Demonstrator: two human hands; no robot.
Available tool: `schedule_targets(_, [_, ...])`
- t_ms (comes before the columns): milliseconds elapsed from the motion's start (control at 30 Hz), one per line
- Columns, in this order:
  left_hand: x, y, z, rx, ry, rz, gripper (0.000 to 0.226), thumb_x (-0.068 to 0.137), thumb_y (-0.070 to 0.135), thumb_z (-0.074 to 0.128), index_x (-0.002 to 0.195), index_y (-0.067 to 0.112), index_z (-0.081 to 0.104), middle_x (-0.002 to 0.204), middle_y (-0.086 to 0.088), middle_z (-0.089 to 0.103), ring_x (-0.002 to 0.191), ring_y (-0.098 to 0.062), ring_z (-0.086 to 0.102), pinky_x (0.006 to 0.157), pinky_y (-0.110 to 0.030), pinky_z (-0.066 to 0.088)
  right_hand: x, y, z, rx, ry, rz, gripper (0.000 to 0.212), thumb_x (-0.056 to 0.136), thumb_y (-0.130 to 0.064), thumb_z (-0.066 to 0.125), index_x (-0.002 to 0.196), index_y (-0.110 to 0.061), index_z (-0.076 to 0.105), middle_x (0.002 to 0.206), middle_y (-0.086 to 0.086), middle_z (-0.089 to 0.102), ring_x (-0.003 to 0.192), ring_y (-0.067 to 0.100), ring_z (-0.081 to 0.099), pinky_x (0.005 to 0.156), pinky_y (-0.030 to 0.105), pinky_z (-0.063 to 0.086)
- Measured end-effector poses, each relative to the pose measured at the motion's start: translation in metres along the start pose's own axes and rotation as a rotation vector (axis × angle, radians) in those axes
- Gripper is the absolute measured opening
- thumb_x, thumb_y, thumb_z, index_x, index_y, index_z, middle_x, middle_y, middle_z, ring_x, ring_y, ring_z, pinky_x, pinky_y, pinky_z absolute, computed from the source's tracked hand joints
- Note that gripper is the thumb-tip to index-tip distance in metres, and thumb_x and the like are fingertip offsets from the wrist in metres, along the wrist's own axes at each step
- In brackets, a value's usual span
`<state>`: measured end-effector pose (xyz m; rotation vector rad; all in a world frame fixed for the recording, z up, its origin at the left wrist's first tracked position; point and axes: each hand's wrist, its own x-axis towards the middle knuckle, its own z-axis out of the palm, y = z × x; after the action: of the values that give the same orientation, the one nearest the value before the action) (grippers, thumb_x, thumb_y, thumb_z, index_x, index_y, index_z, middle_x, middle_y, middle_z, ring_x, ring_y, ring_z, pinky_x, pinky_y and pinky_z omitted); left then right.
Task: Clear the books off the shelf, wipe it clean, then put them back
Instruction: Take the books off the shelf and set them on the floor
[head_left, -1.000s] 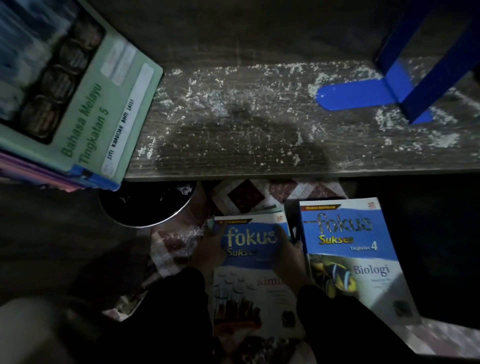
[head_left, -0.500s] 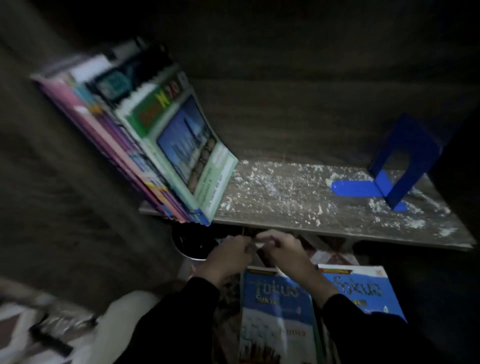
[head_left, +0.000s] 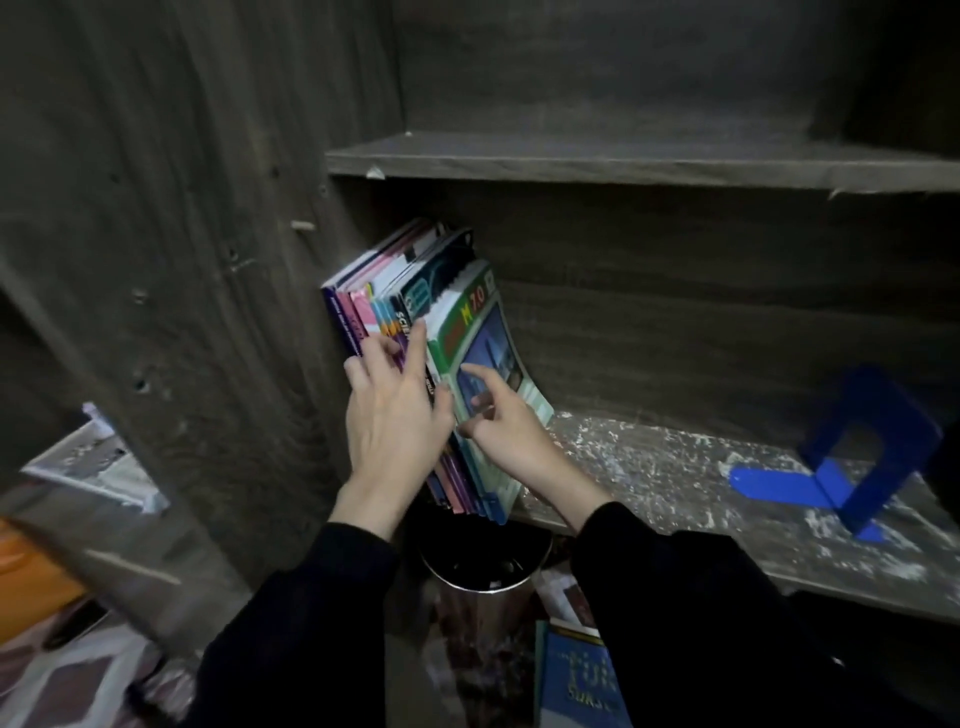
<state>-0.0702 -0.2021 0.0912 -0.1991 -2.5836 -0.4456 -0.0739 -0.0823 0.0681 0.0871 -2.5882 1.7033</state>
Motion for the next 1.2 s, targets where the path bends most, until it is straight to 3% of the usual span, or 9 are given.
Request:
schedule_targets(267, [0.006, 0.014, 0.005, -0.141, 0.105, 0.059, 0.050, 0.087, 0.024, 0.058, 0.135, 0.014, 0.050, 0.116, -0.012, 0.043, 0.109, -0.029, 0.036, 0.078, -0.039, 0.044, -0.001, 0.005, 0.000, -0.018, 0.043, -0.016, 0.065, 0.087, -0.001, 0.053, 0.144, -0.025, 0.033, 0.113, 0.003, 0.048, 0.097, 0.012, 0.047, 0.081, 0.022, 0.038])
schedule_targets(400, [0.007, 0.037, 0.018, -0.270, 0.016, 0.107, 0.045, 0.093, 0.029, 0.051, 0.135, 0.019, 0.039, 0.121, -0.013, 0.051, 0.109, -0.029, 0.047, 0.077, -0.035, 0.043, -0.008, 0.016, -0.013, 0.067, 0.104, -0.016, 0.065, 0.087, 0.003, 0.047, 0.144, -0.026, 0.034, 0.120, -0.007, 0.053, 0.106, 0.008, 0.051, 0.085, 0.022, 0.042])
schedule_targets(533, [0.015, 0.053, 0.030, -0.458, -0.118, 0.057, 0.059, 0.096, 0.034, 0.051, 0.145, 0.028, 0.018, 0.077, -0.004, 0.062, 0.069, -0.024, 0.062, 0.066, -0.034, 0.050, -0.018, 0.030, -0.021, 0.078, 0.047, -0.009, 0.071, 0.086, 0.008, 0.047, 0.146, -0.028, 0.033, 0.129, -0.014, 0.045, 0.104, -0.002, 0.049, 0.092, 0.021, 0.046])
schedule_targets(633, [0.015, 0.056, 0.038, -0.449, -0.035, 0.076, 0.059, 0.096, 0.015, 0.049, 0.146, 0.024, 0.019, 0.065, -0.003, 0.058, 0.056, -0.023, 0.058, 0.059, -0.039, 0.053, -0.024, 0.041, -0.028, 0.051, -0.032, 0.021, 0.075, 0.086, 0.008, 0.046, 0.147, -0.033, 0.029, 0.128, -0.009, 0.048, 0.080, -0.008, 0.050, 0.067, 0.007, 0.044])
schedule_targets(733, [0.013, 0.051, 0.035, -0.620, 0.008, 0.081, 0.050, 0.094, 0.003, 0.048, 0.138, 0.017, 0.030, 0.067, -0.005, 0.061, 0.051, -0.018, 0.059, 0.050, -0.039, 0.054, -0.029, 0.044, -0.033, 0.056, -0.086, 0.033, 0.066, 0.095, -0.012, 0.055, 0.146, -0.042, 0.026, 0.133, -0.017, 0.040, 0.112, 0.000, 0.043, 0.081, 0.006, 0.035])
schedule_targets(867, [-0.004, 0.059, 0.007, -0.780, 0.013, 0.108, 0.043, 0.092, 0.000, 0.053, 0.129, 0.017, 0.039, 0.077, -0.005, 0.064, 0.046, -0.002, 0.055, 0.039, -0.016, 0.041, -0.034, 0.053, -0.046, 0.047, -0.073, -0.051, 0.069, 0.078, -0.059, 0.062, 0.135, -0.064, 0.024, 0.151, -0.012, 0.034, 0.135, 0.014, 0.038, 0.110, 0.032, 0.036])
schedule_targets(1000, [-0.015, 0.058, -0.020, -0.968, -0.063, 0.080, 0.046, 0.084, -0.002, 0.063, 0.111, 0.032, 0.047, 0.083, 0.018, 0.067, 0.066, 0.004, 0.063, 0.061, -0.013, 0.050, -0.046, 0.069, -0.072, -0.016, -0.012, -0.043, 0.065, 0.063, -0.092, 0.039, 0.124, -0.077, 0.024, 0.155, -0.010, 0.025, 0.142, 0.012, 0.021, 0.116, 0.042, 0.020])
schedule_targets(1067, [-0.022, 0.059, -0.029, -1.185, -0.179, 0.040, 0.049, 0.080, -0.011, 0.065, 0.104, 0.029, 0.051, 0.088, 0.019, 0.069, 0.084, -0.004, 0.068, 0.075, -0.024, 0.056, -0.057, 0.076, -0.087, 0.004, 0.044, -0.010, 0.065, 0.065, -0.088, 0.046, 0.125, -0.075, 0.025, 0.154, -0.011, 0.025, 0.143, 0.011, 0.021, 0.117, 0.042, 0.020])
schedule_targets(1200, [-0.038, 0.067, -0.027, -1.490, -0.327, -0.090, 0.048, 0.069, -0.014, 0.066, 0.100, 0.019, 0.054, 0.075, 0.009, 0.071, 0.072, -0.007, 0.068, 0.063, -0.022, 0.055, -0.093, 0.106, -0.116, 0.521, -0.050, 0.127, 0.077, 0.063, -0.057, 0.079, 0.131, -0.055, 0.043, 0.141, -0.027, 0.041, 0.128, -0.001, 0.044, 0.105, 0.024, 0.039])
